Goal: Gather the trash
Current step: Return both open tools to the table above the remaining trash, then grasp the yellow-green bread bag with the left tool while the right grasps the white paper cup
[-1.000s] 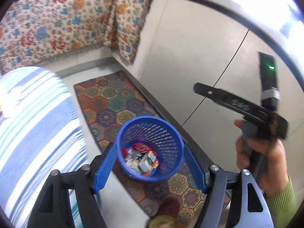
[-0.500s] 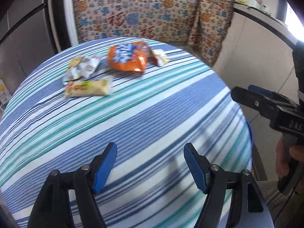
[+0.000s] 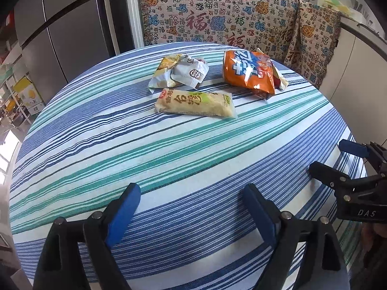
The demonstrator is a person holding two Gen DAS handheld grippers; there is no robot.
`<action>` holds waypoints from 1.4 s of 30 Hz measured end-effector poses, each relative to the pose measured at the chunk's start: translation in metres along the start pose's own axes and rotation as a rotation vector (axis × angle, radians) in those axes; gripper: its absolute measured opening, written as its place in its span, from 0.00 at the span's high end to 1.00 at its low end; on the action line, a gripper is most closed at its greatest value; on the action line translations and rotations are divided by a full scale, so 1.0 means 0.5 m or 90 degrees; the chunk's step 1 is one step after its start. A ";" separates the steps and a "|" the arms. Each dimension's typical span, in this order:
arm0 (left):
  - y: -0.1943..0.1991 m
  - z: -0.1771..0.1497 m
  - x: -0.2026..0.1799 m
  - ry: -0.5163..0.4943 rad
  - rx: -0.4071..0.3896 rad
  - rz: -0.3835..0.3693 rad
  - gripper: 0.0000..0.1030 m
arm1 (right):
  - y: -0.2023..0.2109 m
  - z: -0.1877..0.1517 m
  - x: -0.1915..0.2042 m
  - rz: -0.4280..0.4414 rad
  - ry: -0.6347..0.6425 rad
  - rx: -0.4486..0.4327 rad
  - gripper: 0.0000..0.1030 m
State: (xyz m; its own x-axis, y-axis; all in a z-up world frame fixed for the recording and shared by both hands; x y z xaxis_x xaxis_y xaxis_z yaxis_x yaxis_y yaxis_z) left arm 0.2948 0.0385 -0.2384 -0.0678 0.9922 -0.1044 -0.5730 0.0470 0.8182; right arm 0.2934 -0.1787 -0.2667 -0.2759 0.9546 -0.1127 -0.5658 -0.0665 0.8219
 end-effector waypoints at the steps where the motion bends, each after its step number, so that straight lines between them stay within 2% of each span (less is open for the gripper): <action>1: -0.003 0.006 -0.001 0.010 0.009 0.005 0.13 | -0.001 0.000 -0.001 0.001 0.001 -0.002 0.02; 4: 0.002 0.051 -0.002 0.070 -0.007 0.008 0.13 | -0.001 -0.003 -0.002 0.004 0.004 -0.008 0.01; 7: -0.004 0.131 -0.021 0.130 -0.020 0.021 0.13 | 0.001 -0.005 0.001 0.009 0.008 -0.011 0.00; 11: -0.055 0.210 -0.050 0.175 -0.009 0.065 0.13 | 0.006 -0.007 0.005 0.015 0.013 -0.015 0.00; 13: -0.084 0.226 -0.063 0.168 -0.005 0.109 0.13 | 0.006 -0.007 0.006 0.017 0.014 -0.016 0.00; 16: -0.123 0.211 -0.072 0.145 0.016 0.161 0.13 | 0.005 -0.008 0.006 0.018 0.015 -0.016 0.00; 18: -0.131 0.186 -0.062 0.141 0.026 0.169 0.13 | 0.005 -0.008 0.007 0.017 0.015 -0.016 0.00; 23: -0.084 0.118 -0.015 0.098 0.025 0.138 0.13 | 0.005 -0.007 0.006 0.017 0.016 -0.016 0.00; 27: -0.054 0.087 0.030 0.083 0.044 0.056 0.13 | 0.004 -0.007 0.007 0.015 0.016 -0.016 0.00; 29: -0.052 0.085 0.030 0.064 0.050 0.021 0.13 | 0.004 -0.007 0.007 0.014 0.016 -0.016 0.00; 36: -0.070 0.115 -0.033 -0.021 0.047 -0.041 0.13 | 0.004 -0.007 0.004 0.018 0.014 -0.017 0.00; 38: -0.071 0.111 -0.046 -0.042 0.037 -0.037 0.17 | 0.004 -0.009 0.000 0.017 0.014 -0.016 0.00; 39: -0.073 0.114 -0.051 -0.047 0.029 -0.039 0.32 | 0.005 -0.011 -0.003 0.017 0.014 -0.015 0.00; 40: -0.071 0.110 -0.052 -0.049 0.027 -0.045 0.59 | 0.006 -0.012 -0.005 0.016 0.012 -0.014 0.00; 41: -0.066 0.104 -0.049 -0.050 0.021 -0.046 0.61 | 0.006 -0.014 -0.009 0.015 0.010 -0.014 0.00; 42: -0.059 0.097 -0.044 -0.049 0.018 -0.052 0.74 | 0.006 -0.015 -0.012 0.015 0.009 -0.014 0.00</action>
State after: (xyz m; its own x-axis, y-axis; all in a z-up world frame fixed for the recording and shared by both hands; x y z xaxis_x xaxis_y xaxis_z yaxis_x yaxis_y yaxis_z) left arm 0.3528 0.0210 -0.2331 0.0415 0.9908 -0.1286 -0.5504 0.1301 0.8247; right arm 0.2874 -0.1867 -0.2676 -0.2996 0.9486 -0.1017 -0.5759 -0.0948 0.8120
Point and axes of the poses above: each gripper's, at about its wrist camera, not at the fingertips, and y roughly against the way its jaws point, x to its left, z to its top, the point moved 3 cm from there along -y, roughly the way its jaws point, and after that the axes turned 10 degrees about y, right-handed, at the moved point
